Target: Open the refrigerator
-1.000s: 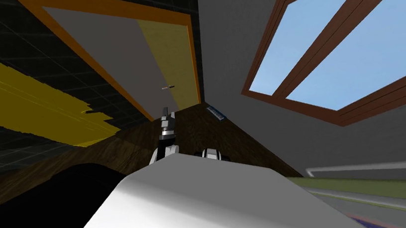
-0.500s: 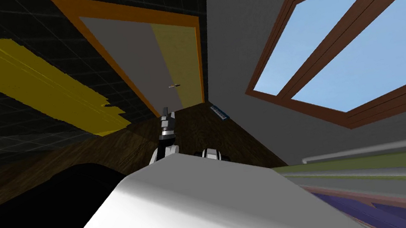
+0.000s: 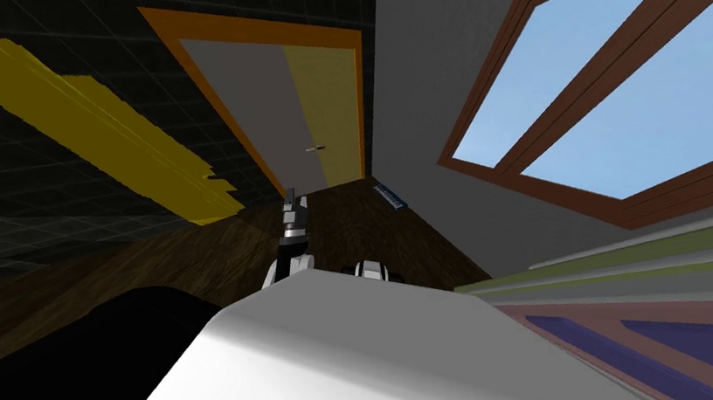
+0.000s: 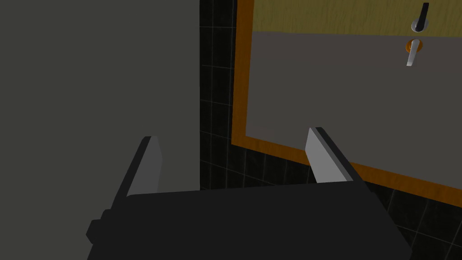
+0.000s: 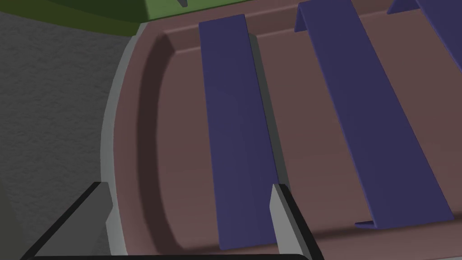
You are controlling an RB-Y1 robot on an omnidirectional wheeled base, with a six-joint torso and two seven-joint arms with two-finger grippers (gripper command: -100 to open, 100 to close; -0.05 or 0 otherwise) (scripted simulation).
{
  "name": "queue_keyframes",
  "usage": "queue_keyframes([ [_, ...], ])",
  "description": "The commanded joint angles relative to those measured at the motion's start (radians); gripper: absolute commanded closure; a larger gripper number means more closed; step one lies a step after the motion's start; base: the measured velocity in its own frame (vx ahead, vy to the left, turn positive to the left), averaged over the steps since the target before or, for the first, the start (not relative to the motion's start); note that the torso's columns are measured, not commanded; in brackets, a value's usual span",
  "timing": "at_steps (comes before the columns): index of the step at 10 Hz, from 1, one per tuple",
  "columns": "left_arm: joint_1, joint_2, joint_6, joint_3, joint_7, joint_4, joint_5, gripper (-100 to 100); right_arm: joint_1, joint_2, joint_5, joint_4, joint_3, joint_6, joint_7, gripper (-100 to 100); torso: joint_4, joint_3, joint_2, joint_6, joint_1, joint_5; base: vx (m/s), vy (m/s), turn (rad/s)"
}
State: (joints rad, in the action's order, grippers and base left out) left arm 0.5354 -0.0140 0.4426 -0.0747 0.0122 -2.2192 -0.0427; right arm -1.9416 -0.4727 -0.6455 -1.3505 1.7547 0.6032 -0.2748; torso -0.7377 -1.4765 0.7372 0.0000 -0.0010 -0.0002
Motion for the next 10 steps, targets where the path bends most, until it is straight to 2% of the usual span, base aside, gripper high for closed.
queue_keyframes([
  [1, 0.0, 0.0, 0.0, 0.0, 0.0, 0.0, 0.0, 0, -0.044, -0.039, 0.031, 0.054, 0.029, 0.024, 0.008, -100, 0.0, 0.0, 0.0, 0.0, 0.0, 0.0, -0.104, -0.022, 0.094],
  [4, 0.0, 0.0, 0.0, 0.0, 0.0, 0.0, 0.0, 0, -0.112, -0.07, 0.055, 0.093, 0.078, 0.044, 0.014, -100, 0.0, 0.0, 0.0, 0.0, 0.001, 0.0, -0.087, -0.023, 0.083],
  [7, 0.0, 0.0, 0.0, 0.0, 0.0, 0.0, 0.0, 0, -0.196, -0.091, 0.067, 0.112, 0.159, 0.058, 0.015, -100, 0.0, 0.0, 0.0, 0.0, 0.002, 0.001, -0.056, -0.008, 0.048],
  [8, 0.0, 0.0, 0.0, 0.0, 0.0, 0.0, 0.0, 0, -0.21, -0.091, 0.067, 0.112, 0.159, 0.058, 0.015, -100, 0.0, 0.0, 0.0, 0.0, 0.002, 0.001, -0.025, -0.005, 0.02],
  [10, 0.0, 0.0, 0.0, 0.0, 0.0, 0.0, 0.0, 0, -0.278, -0.099, 0.071, 0.119, 0.227, 0.063, 0.015, -100, 0.0, 0.0, 0.0, 0.0, 0.001, 0.0, -0.02, -0.006, 0.026],
])
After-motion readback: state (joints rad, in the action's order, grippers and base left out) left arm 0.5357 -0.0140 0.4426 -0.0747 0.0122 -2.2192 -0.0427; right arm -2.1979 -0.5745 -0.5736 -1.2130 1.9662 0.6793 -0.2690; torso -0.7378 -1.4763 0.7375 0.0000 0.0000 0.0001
